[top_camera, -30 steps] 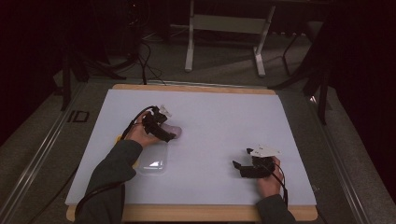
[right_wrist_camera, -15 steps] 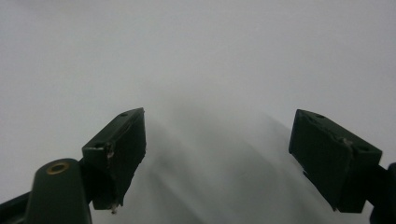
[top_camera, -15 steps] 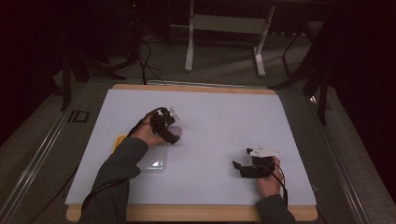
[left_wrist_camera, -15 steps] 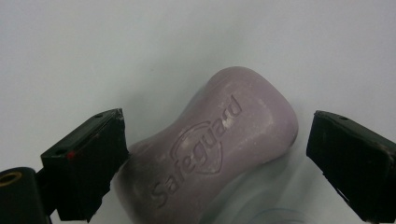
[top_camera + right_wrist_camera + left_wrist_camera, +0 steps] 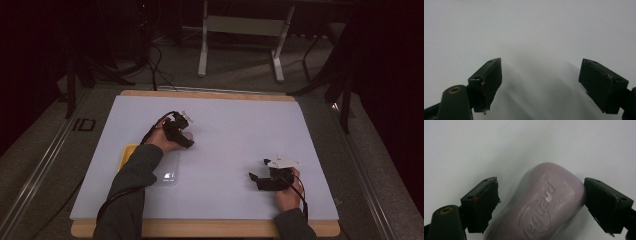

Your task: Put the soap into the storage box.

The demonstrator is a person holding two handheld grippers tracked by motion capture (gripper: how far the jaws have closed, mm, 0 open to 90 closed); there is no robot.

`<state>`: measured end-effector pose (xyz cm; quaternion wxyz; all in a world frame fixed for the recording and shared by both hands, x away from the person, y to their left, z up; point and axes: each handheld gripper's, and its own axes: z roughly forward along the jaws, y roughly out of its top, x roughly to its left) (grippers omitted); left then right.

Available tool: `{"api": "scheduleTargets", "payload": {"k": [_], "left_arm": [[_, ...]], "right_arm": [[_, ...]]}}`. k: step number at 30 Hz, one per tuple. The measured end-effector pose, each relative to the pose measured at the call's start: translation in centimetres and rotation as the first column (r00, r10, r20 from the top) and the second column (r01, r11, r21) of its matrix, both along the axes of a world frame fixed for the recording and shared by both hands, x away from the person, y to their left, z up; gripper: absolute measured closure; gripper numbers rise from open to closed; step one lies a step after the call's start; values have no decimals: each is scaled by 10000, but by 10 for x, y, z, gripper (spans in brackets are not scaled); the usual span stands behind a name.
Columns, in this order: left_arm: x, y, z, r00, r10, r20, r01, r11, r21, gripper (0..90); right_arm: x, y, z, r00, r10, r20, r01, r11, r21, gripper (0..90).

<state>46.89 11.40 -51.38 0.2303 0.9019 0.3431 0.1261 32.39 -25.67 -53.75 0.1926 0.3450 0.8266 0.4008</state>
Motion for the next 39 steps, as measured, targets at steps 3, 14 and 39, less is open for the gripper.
{"api": "scheduleTargets", "payload": {"k": [3,14,39], "left_arm": [[7,4,-1,9978,533,-383,-539,9985,-137,178],[9,21,0,9898,707,-1240,-745,9969,-264,226],[8,20,10,9780,608,-1994,-357,9913,1270,479]], "right_arm": [[0,0,0,10000,6,-12,-6,10000,3,184],[0,0,0,10000,14,-27,-15,10000,-71,184],[1,3,-1,9999,73,-124,-76,9995,-295,184]]}}
